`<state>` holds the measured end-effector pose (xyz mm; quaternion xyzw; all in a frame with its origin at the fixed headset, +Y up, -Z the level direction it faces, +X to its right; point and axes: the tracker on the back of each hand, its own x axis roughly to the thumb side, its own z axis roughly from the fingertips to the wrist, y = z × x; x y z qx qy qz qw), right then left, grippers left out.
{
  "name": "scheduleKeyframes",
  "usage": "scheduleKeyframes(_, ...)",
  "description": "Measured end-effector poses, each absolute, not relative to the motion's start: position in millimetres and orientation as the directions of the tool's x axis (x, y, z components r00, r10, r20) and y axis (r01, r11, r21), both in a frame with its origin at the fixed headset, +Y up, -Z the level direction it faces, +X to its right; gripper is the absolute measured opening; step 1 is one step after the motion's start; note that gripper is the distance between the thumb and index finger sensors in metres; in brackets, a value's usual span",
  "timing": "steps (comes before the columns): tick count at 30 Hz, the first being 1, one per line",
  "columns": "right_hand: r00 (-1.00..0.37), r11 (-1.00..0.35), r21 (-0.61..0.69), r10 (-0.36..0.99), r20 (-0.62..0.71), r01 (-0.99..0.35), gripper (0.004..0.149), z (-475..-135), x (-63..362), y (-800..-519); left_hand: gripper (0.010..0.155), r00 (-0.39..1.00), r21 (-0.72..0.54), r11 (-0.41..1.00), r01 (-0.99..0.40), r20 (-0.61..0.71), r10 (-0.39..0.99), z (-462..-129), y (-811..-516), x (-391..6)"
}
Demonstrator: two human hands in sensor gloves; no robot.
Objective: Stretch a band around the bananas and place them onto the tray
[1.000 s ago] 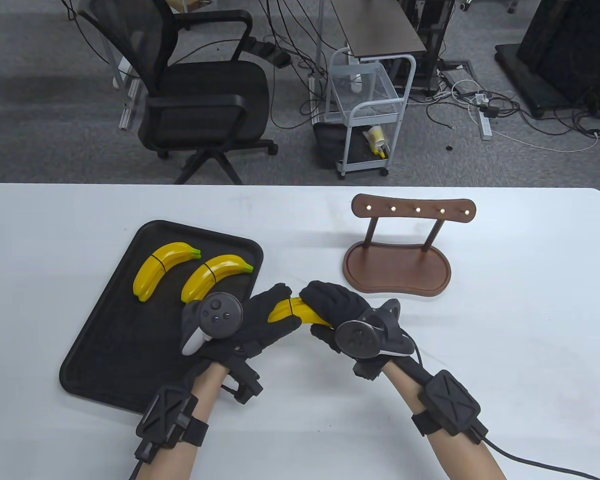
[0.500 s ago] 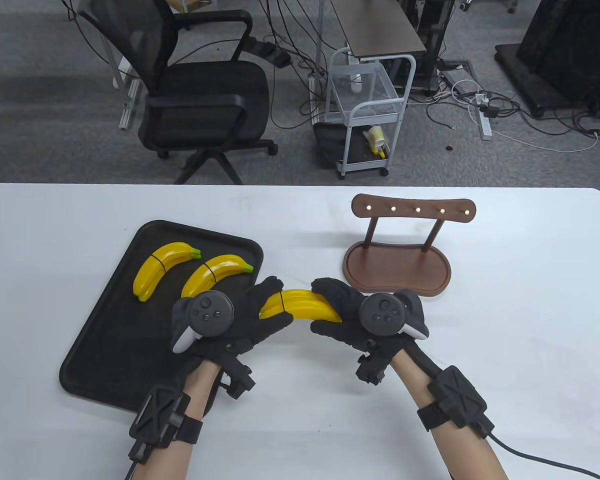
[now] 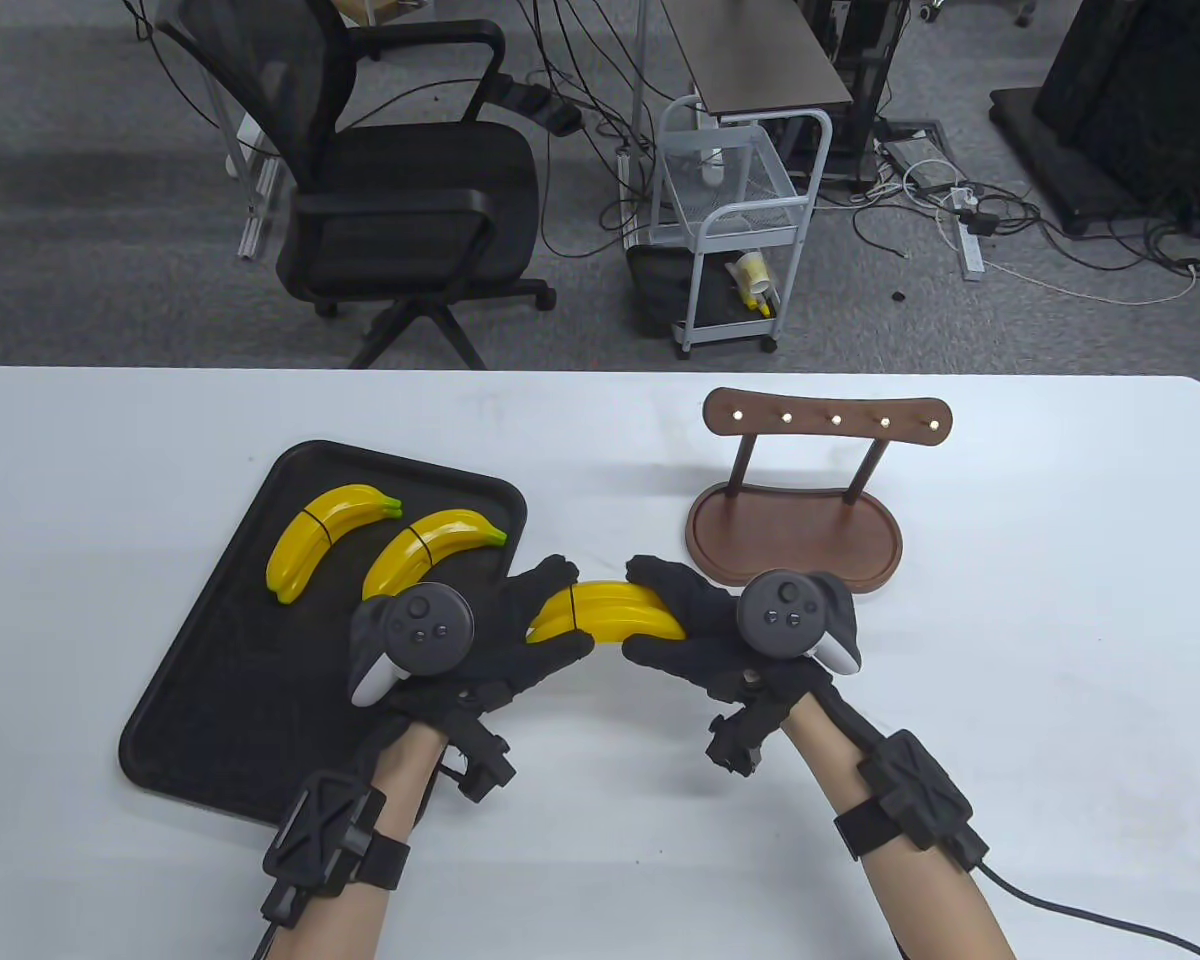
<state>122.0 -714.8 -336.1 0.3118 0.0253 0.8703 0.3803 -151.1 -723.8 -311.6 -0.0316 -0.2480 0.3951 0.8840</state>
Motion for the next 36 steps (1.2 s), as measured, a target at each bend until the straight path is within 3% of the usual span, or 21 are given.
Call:
scheduleKeyframes(12, -0.532, -0.741, 0.238, 0.632, 0.564, -0.628, 0.083, -329.8, 114.2, -713.8, 0.08, 0.653, -0.226, 0.785, -0.577, 0.449, 0.609, -308.0, -720.2, -143.8)
scheduleKeyframes(36, -0.601, -0.84, 0.206, 0.51, 0.615, -0.501, 0.087, -324.4, 105.7, -712.4, 0.079, 0.651, -0.257, 0.775, -0.578, 0.428, 0.627, -308.6, -722.9, -139.3)
